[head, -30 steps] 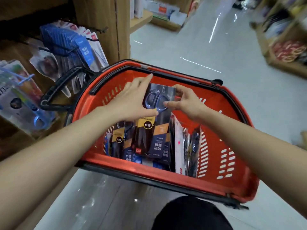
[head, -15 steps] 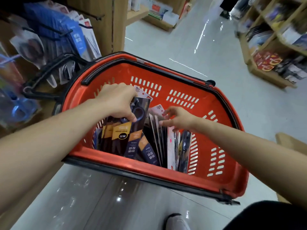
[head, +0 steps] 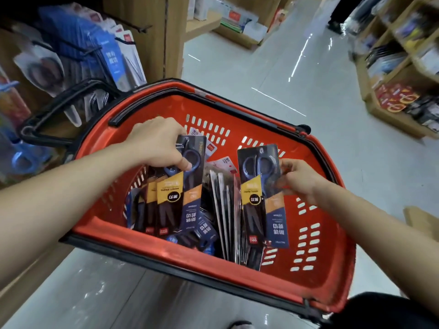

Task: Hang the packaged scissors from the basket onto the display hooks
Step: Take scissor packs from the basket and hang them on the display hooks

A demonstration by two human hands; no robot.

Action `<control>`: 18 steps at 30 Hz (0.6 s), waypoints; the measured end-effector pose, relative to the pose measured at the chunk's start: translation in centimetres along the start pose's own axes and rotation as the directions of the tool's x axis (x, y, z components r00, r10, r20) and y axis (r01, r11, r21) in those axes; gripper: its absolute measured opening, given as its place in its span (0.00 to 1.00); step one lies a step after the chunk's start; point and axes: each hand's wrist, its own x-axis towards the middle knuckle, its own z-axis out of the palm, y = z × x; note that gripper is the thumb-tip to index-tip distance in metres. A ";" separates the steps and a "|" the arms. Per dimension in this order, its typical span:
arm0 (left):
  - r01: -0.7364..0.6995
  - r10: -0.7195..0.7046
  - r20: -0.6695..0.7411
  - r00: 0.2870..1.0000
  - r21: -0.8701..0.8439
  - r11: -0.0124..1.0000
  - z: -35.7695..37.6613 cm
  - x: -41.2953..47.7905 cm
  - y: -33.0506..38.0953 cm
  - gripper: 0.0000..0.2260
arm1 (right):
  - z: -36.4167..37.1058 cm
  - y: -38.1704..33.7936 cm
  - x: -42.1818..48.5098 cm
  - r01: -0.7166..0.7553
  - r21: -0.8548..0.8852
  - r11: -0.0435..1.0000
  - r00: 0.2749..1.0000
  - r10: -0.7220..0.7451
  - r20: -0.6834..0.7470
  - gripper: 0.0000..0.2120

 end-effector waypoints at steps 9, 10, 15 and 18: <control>-0.054 -0.032 -0.242 0.970 -0.343 0.938 -1.4 1.1 -0.6 0.14 | -1.3 -1.7 -1.3 0.327 0.267 0.906 0.943 -0.295 -0.155 0.07; -0.069 -0.024 -0.254 0.967 -0.352 0.933 -1.4 1.1 -0.7 0.14 | -1.4 -2.0 -1.5 0.361 0.308 0.880 0.932 -0.329 -0.152 0.08; -0.135 0.041 -0.224 0.974 -0.418 0.898 -1.7 0.7 -1.2 0.13 | 0.1 -3.4 -1.7 0.431 0.404 0.807 0.889 -0.457 -0.036 0.08; -0.159 0.079 -0.180 0.981 -0.490 0.857 -2.8 0.4 -1.0 0.12 | 2.0 -3.8 -1.3 0.482 0.313 0.819 0.863 -0.505 -0.008 0.06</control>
